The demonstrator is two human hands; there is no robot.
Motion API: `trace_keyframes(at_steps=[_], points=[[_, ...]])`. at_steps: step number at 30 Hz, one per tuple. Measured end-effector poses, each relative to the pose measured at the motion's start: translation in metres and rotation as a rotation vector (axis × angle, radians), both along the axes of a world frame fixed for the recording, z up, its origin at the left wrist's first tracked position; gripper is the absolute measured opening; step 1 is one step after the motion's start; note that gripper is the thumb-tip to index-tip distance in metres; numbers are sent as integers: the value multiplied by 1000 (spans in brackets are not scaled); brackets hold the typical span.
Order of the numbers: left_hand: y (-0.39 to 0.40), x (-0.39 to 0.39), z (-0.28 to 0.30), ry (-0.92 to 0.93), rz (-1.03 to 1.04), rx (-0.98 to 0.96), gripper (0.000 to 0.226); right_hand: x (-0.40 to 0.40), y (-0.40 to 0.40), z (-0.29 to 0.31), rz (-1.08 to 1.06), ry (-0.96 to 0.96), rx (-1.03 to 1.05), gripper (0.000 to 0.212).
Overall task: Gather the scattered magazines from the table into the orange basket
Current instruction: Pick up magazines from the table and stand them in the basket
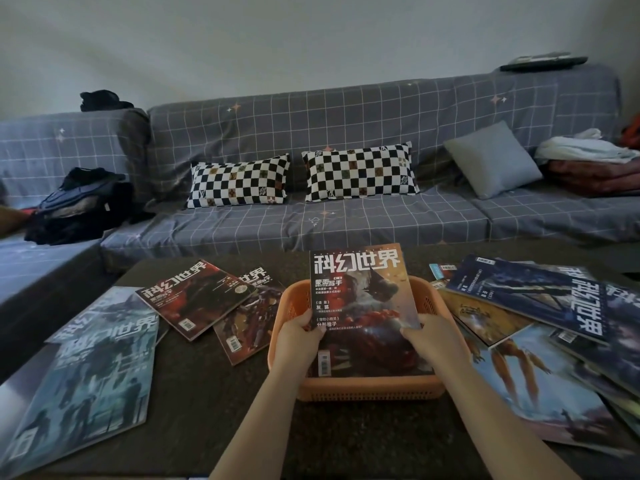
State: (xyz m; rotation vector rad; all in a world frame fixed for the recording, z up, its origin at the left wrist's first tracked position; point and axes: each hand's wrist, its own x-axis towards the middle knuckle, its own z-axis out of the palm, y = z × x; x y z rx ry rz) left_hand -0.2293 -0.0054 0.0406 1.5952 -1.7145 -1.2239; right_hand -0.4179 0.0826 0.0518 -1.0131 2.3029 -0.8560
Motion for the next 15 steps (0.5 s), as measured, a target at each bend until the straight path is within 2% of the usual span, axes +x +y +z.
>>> trace_keyframes(at_steps=[3,5,9,15], points=[[-2,-2,-1,77,11,49,47,-3,-1,-5,13,35,80,24],[-3,-3,-3,93,22,42,42,-5,-4,-9,10,-8,98,25],[-2,-3,-5,69,65,35,26,-8,-13,-14,2,-131,53,40],[-3,0,-8,15,36,-19,19,-16,-15,-21,44,-154,29,40]])
